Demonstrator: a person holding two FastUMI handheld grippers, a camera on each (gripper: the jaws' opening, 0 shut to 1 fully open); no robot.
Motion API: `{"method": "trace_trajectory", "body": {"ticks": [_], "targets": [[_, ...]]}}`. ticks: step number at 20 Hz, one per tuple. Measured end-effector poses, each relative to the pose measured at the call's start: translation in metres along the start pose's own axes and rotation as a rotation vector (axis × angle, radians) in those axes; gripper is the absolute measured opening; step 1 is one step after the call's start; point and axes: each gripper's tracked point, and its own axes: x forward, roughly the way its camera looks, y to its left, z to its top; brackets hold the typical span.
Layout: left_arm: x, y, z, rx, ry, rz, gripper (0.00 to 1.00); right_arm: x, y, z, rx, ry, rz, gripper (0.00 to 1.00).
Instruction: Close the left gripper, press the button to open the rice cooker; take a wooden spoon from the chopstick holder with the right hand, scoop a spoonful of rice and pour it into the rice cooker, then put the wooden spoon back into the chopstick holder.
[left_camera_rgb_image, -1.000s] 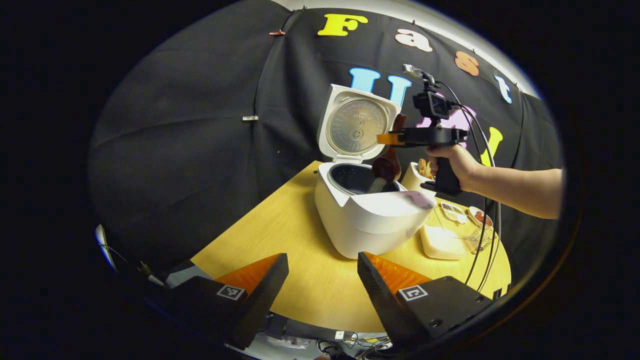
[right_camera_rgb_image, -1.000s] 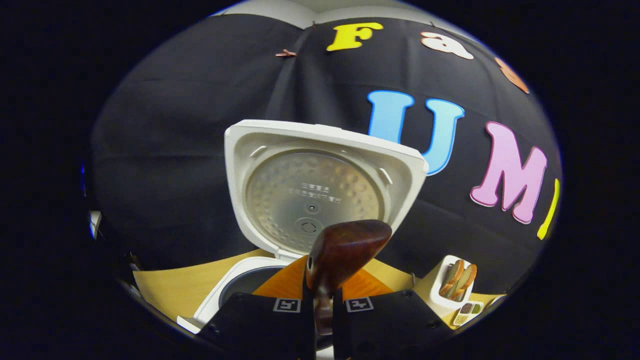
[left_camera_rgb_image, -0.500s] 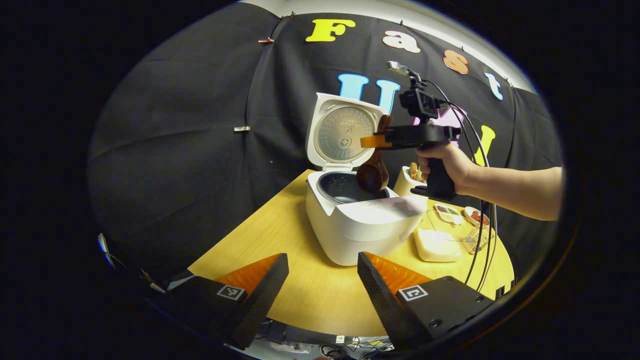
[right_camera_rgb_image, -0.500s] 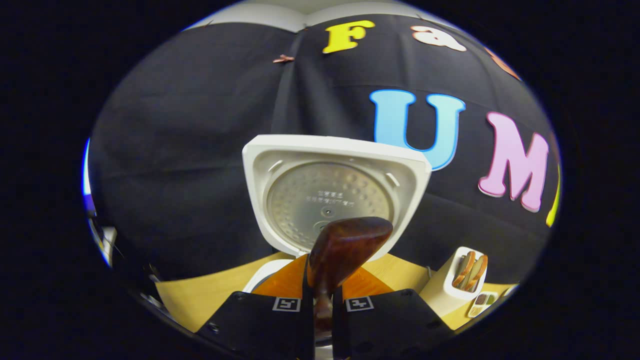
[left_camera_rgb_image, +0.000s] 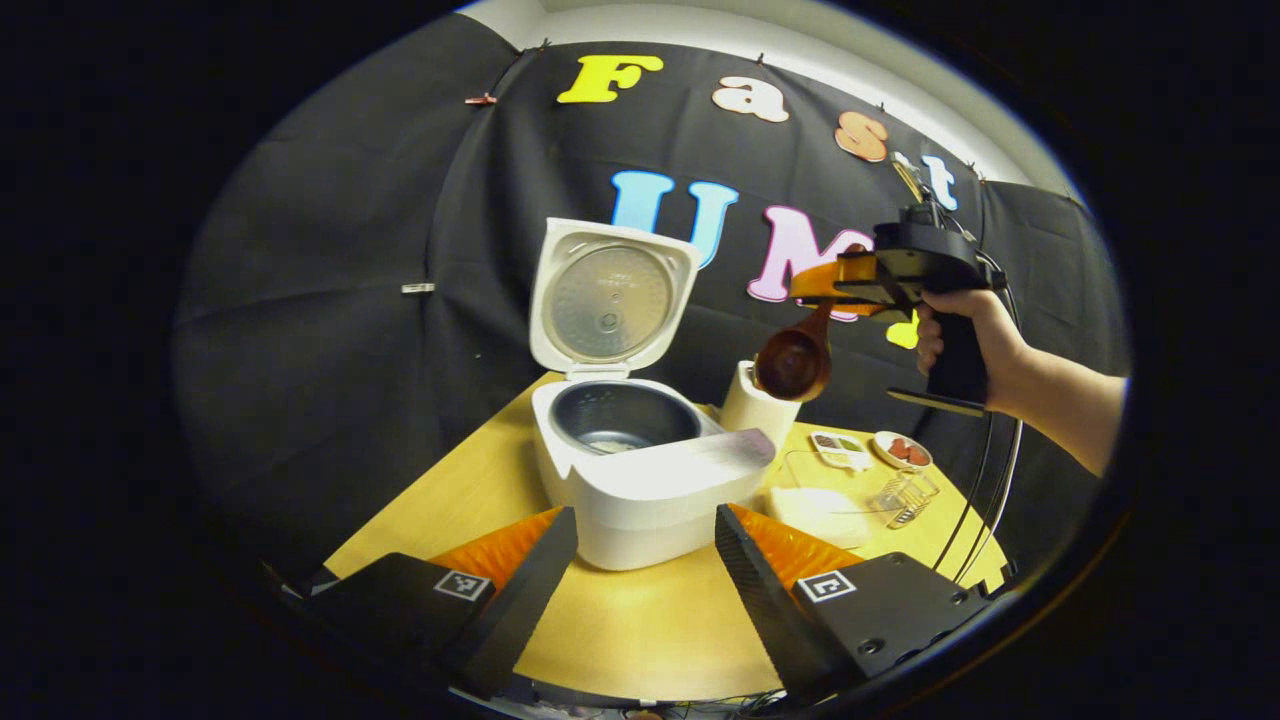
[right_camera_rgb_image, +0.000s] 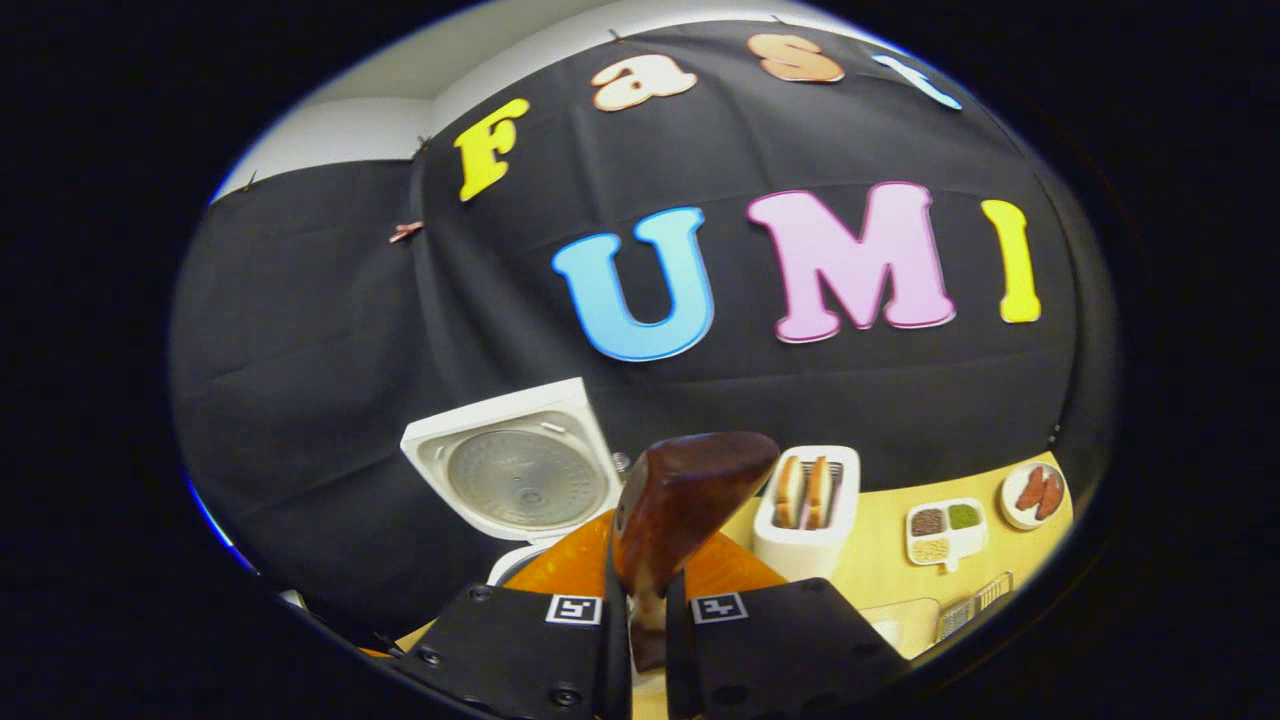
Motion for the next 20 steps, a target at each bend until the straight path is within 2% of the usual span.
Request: {"method": "trace_trajectory", "body": {"ticks": [3,6,11,14,15,16,20], "targets": [[0.01,-0.022,0.001,0.034,0.001,-0.039,0.96,-0.039,-0.063,0.018,0.024,-0.043,-0.072,0.18],[0.018,-0.051,-0.001,0.0,0.003,-0.069,0.96,-0.074,-0.13,0.025,0.068,-0.055,-0.145,0.18],[0.026,-0.084,0.001,-0.062,0.026,-0.036,0.96,-0.113,-0.231,0.017,0.097,-0.042,-0.253,0.18],[0.027,-0.102,0.007,-0.058,0.029,-0.004,0.96,-0.121,-0.28,0.004,0.117,-0.022,-0.3,0.18],[0.028,-0.106,0.01,-0.052,0.028,0.01,0.96,-0.121,-0.293,0.0,0.129,-0.019,-0.308,0.13],[0.027,-0.11,0.012,-0.053,0.034,0.03,0.95,-0.122,-0.305,-0.009,0.139,-0.007,-0.313,0.18],[0.02,-0.126,0.036,-0.126,-0.001,0.107,0.95,-0.11,-0.345,-0.044,0.172,0.06,-0.319,0.18]]}}
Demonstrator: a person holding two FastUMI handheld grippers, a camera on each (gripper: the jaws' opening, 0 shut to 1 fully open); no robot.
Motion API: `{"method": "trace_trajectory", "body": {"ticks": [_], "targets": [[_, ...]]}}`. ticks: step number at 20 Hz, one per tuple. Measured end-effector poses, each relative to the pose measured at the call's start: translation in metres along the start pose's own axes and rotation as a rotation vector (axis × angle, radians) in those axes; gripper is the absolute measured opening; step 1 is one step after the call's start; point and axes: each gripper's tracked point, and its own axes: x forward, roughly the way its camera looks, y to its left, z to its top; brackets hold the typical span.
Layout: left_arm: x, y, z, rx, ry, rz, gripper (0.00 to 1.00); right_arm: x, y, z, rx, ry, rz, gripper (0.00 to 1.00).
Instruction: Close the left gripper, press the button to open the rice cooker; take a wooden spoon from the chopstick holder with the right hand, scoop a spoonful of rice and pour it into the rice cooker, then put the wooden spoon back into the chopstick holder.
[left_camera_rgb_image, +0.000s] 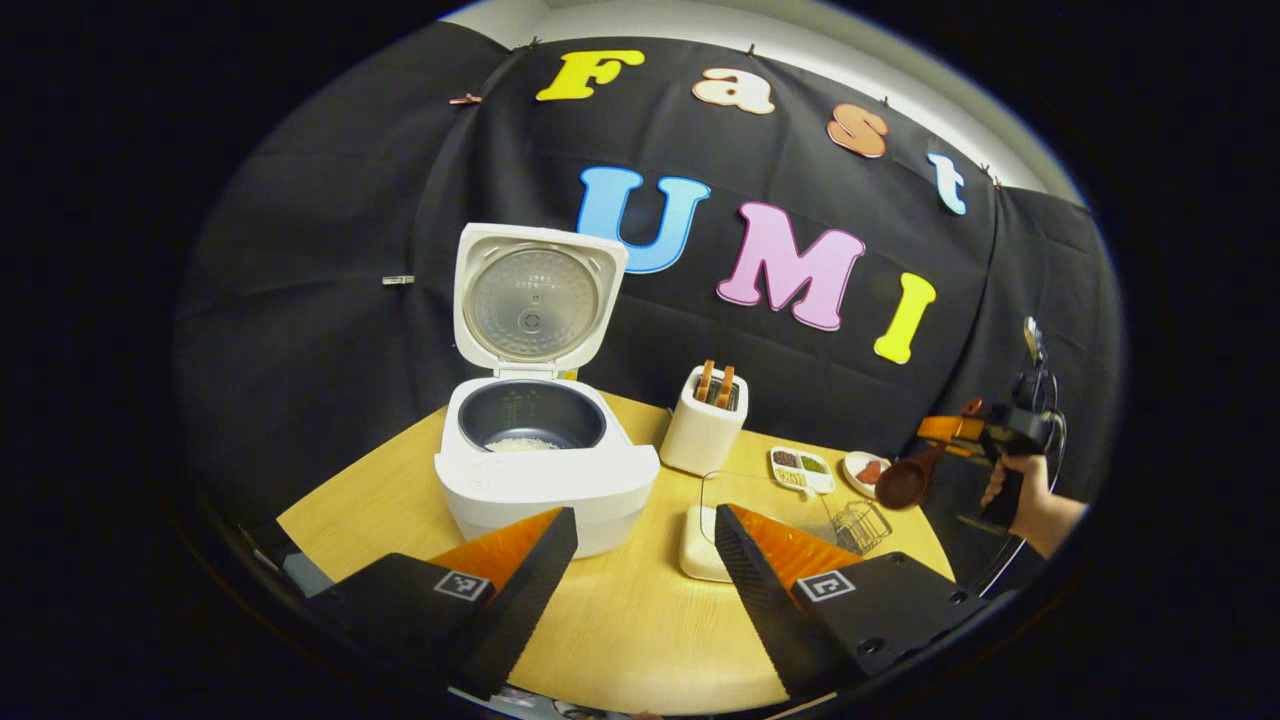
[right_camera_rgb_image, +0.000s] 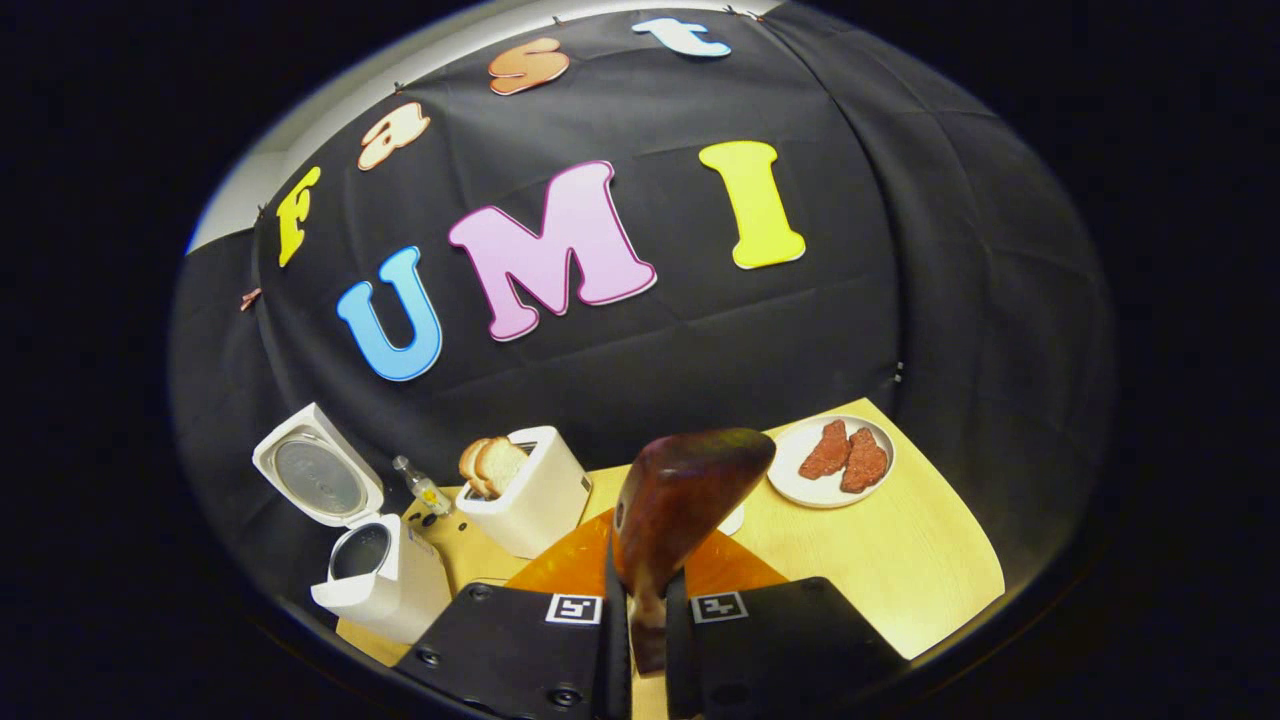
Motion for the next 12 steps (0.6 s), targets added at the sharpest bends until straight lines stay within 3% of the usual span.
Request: {"method": "trace_trajectory", "body": {"ticks": [3,4,12], "targets": [[-0.002,-0.007,0.008,-0.07,-0.023,0.045,0.96,0.021,-0.018,-0.022,0.029,0.069,0.011,0.14],[-0.001,-0.007,0.008,-0.085,-0.025,0.068,0.96,0.027,-0.022,-0.027,0.028,0.083,0.011,0.18],[-0.007,0.012,-0.001,-0.121,-0.016,0.208,0.96,0.06,-0.06,-0.069,0.07,0.164,-0.029,0.18]]}}
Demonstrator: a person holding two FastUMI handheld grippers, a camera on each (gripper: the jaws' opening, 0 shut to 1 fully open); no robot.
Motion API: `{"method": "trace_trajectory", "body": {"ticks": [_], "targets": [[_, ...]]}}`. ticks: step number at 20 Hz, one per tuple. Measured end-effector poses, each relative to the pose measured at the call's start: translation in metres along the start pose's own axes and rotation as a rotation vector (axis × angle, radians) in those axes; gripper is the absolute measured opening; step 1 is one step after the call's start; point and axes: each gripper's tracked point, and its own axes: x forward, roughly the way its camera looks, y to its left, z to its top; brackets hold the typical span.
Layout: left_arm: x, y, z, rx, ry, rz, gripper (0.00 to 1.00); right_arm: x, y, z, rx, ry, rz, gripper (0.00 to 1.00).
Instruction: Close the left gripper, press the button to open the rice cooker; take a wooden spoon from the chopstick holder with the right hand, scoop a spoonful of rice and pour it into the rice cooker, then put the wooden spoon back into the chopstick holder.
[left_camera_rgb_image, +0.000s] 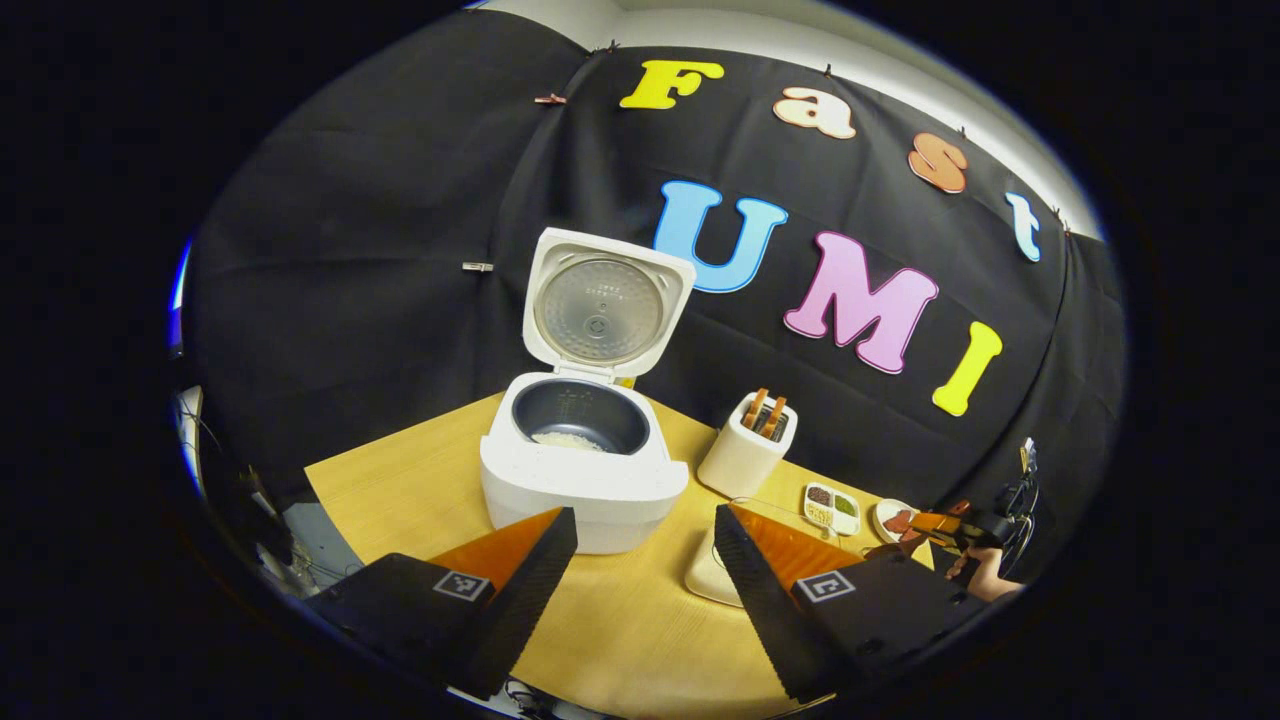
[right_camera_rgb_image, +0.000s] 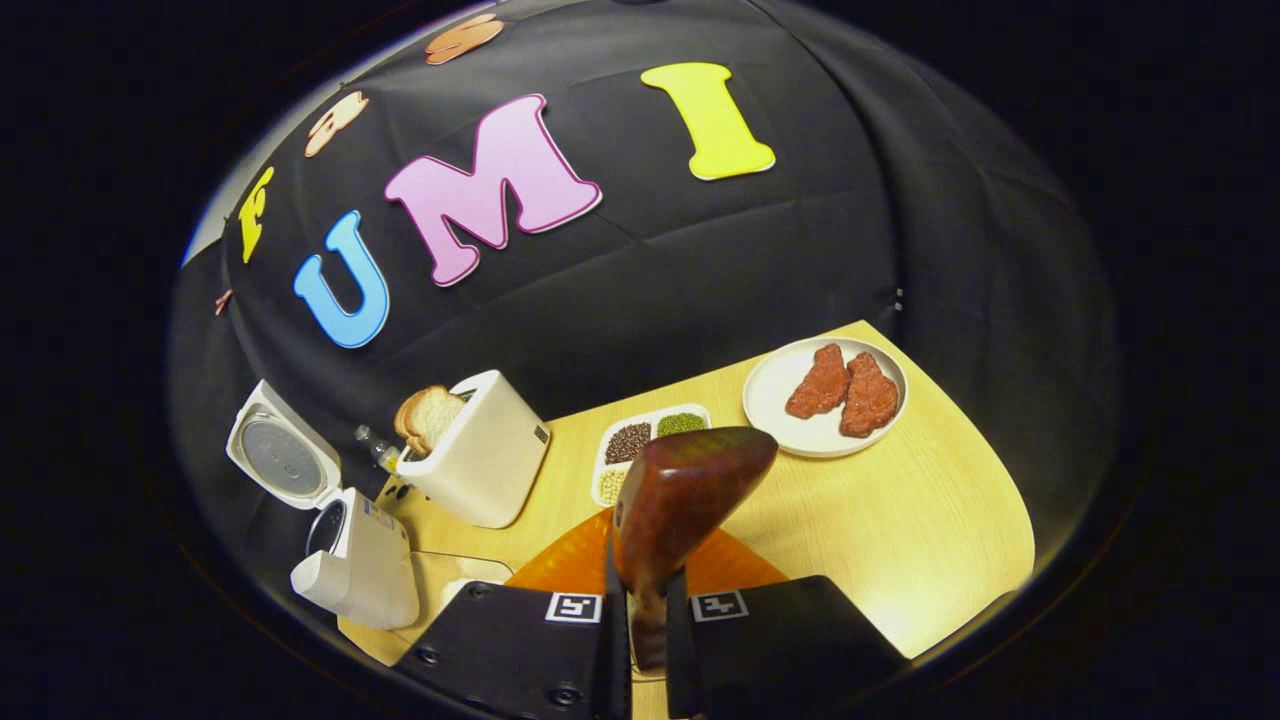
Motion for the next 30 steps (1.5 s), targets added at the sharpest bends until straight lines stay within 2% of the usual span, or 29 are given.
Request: {"method": "trace_trajectory", "body": {"ticks": [3,8,9,10,11,12,13,14,17,23,26,30], "targets": [[0.001,0.0,0.001,-0.025,0.006,0.007,0.96,0.016,-0.008,-0.021,0.064,0.055,-0.021,0.18],[0.003,0.008,0.012,-0.017,-0.008,0.017,0.96,0.014,-0.014,-0.026,0.149,0.041,-0.053,0.23],[0.005,0.01,0.018,-0.016,-0.015,0.015,0.96,0.011,-0.013,-0.026,0.163,0.033,-0.05,0.3],[0.007,0.012,0.021,-0.013,-0.018,0.013,0.96,0.005,-0.013,-0.026,0.167,0.028,-0.052,0.62],[0.008,0.014,0.027,-0.009,-0.024,0.009,0.96,-0.001,-0.016,-0.026,0.16,0.018,-0.062,0.55],[0.01,0.016,0.033,-0.005,-0.033,0.003,0.96,-0.008,-0.018,-0.025,0.15,0.003,-0.077,0.78],[0.012,0.019,0.042,0.002,-0.043,0.0,0.96,-0.018,-0.018,-0.023,0.14,-0.013,-0.085,0.81],[0.016,0.021,0.05,0.011,-0.051,-0.001,0.96,-0.028,-0.02,-0.02,0.125,-0.032,-0.1,0.99],[0.03,0.028,0.082,0.051,-0.087,-0.009,0.96,-0.065,-0.022,-0.006,0.061,-0.108,-0.135,0.98],[0.071,0.029,0.162,0.141,-0.164,-0.034,0.96,-0.152,-0.002,0.009,-0.189,-0.25,-0.17,0.98],[0.099,0.024,0.204,0.183,-0.211,-0.046,0.96,-0.183,0.02,0.008,-0.211,-0.284,-0.16,0.98],[0.14,0.019,0.249,0.237,-0.278,-0.05,0.95,-0.202,0.048,0.008,-0.235,-0.305,-0.141,0.98]]}}
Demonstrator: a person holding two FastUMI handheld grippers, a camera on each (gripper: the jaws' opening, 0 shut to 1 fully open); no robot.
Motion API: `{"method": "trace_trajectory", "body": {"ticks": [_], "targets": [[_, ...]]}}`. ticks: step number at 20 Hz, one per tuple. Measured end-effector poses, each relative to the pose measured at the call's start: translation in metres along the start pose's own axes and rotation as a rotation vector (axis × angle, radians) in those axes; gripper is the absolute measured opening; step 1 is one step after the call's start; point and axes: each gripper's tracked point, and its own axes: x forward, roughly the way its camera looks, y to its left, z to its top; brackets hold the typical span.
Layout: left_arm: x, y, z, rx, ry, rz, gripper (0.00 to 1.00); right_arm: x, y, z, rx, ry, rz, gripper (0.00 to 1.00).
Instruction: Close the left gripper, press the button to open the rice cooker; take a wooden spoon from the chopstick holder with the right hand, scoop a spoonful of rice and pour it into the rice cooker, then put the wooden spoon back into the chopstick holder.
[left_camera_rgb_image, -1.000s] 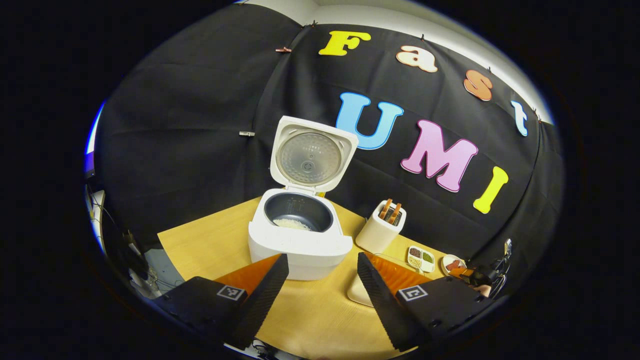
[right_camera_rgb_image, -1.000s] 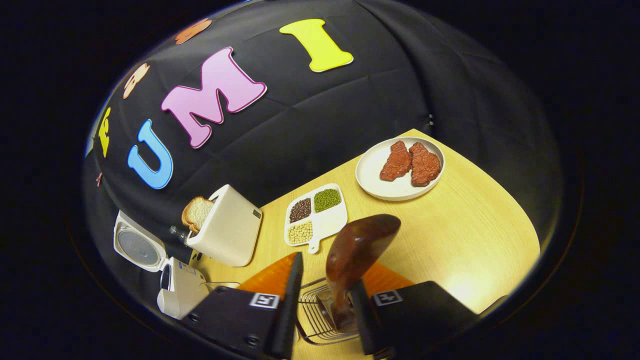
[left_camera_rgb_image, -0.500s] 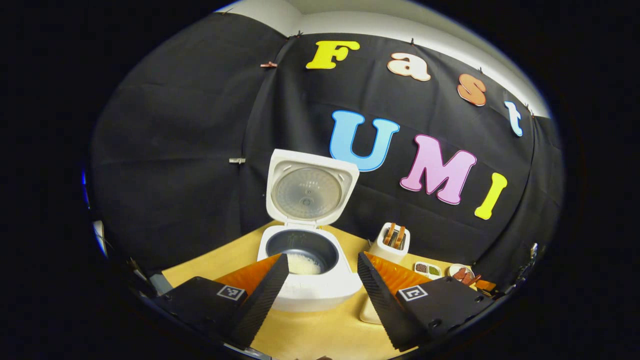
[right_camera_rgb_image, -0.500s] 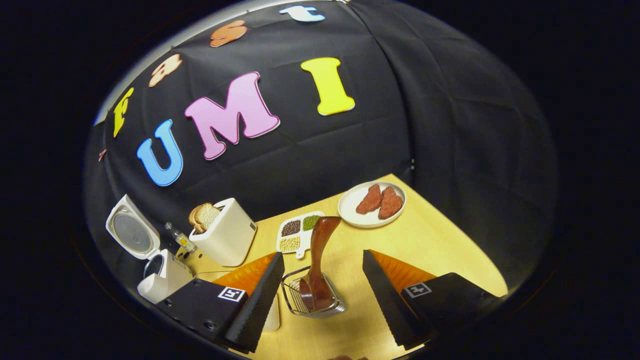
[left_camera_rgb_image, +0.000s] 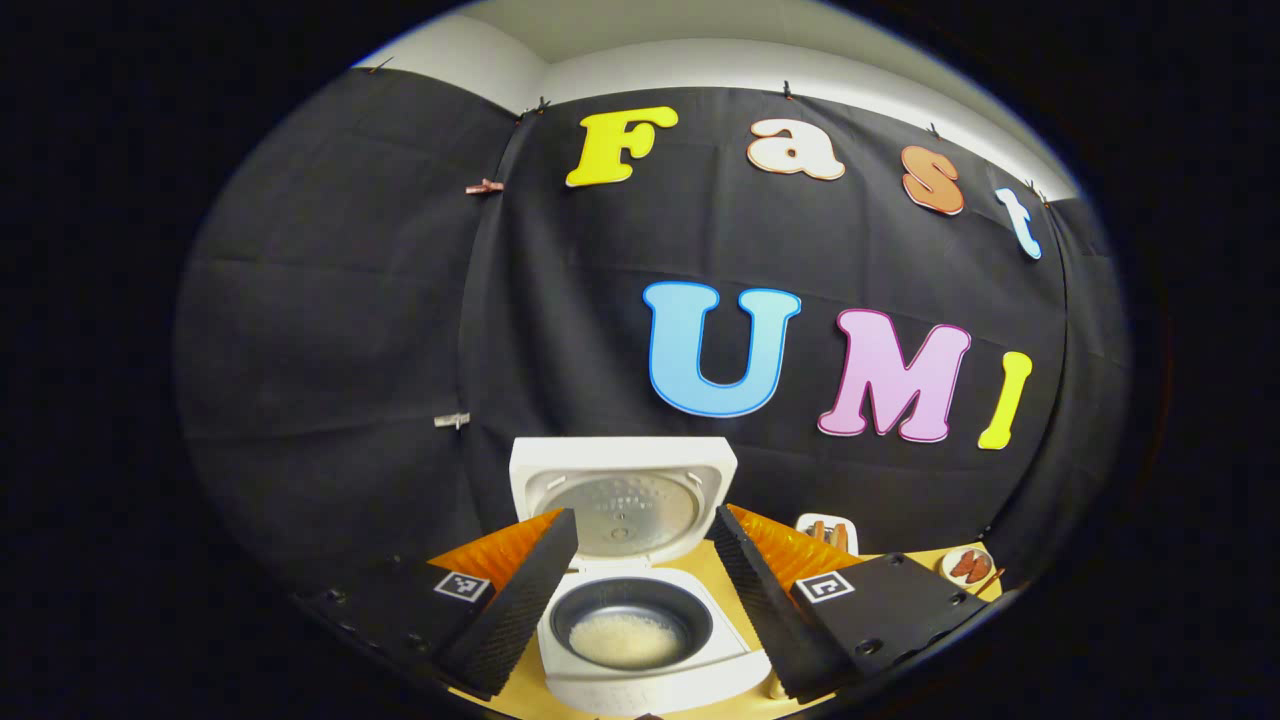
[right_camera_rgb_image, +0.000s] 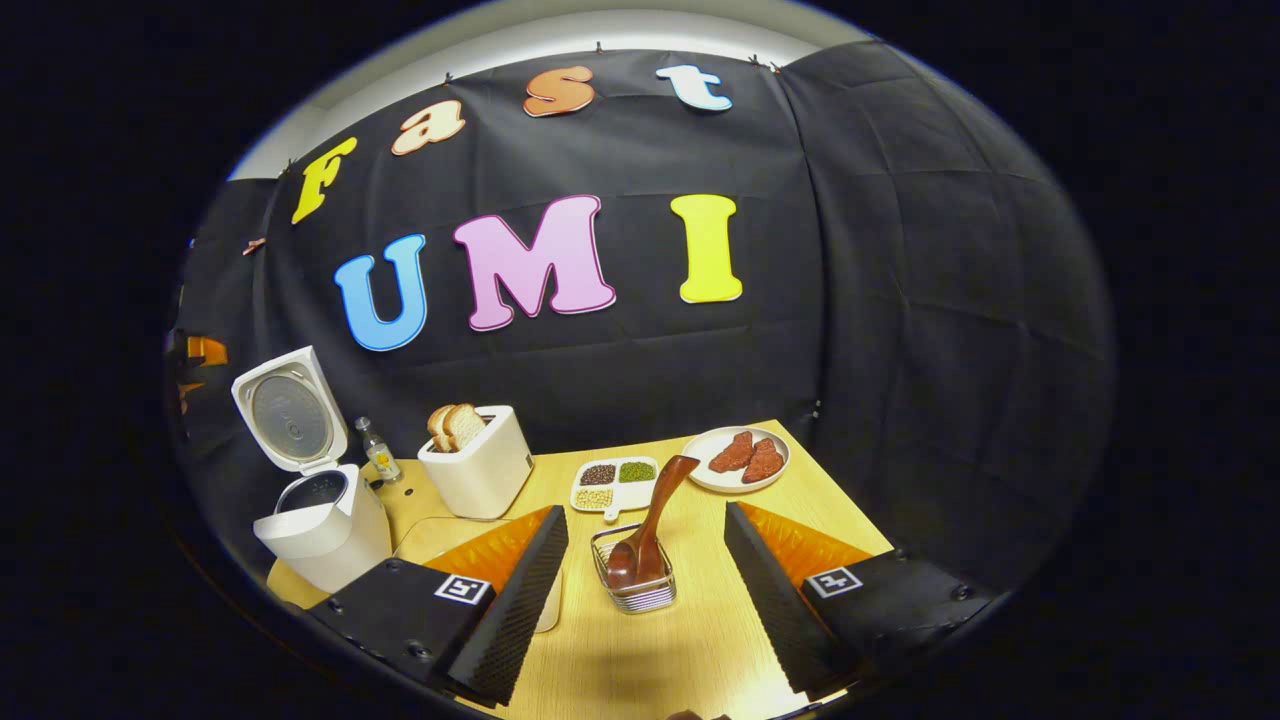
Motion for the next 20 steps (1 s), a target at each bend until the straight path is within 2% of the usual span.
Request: {"method": "trace_trajectory", "body": {"ticks": [6,11,16,18,20], "targets": [[0.075,0.01,0.04,0.01,-0.08,-0.024,0.95,-0.041,0.016,0.015,-0.035,-0.032,-0.014,0.98],[0.139,0.02,0.046,0.021,-0.04,-0.041,0.95,-0.058,0.018,0.034,-0.06,-0.068,-0.062,0.98],[0.181,0.03,0.012,-0.017,0.071,-0.046,0.94,-0.062,0.029,0.024,-0.064,-0.026,-0.058,0.99],[0.186,0.038,-0.005,-0.065,0.117,-0.008,0.94,-0.061,0.035,0.02,-0.07,-0.02,-0.045,0.98],[0.184,0.044,-0.008,-0.03,0.126,0.02,0.97,-0.056,0.04,0.015,-0.085,-0.01,-0.028,0.98]]}}
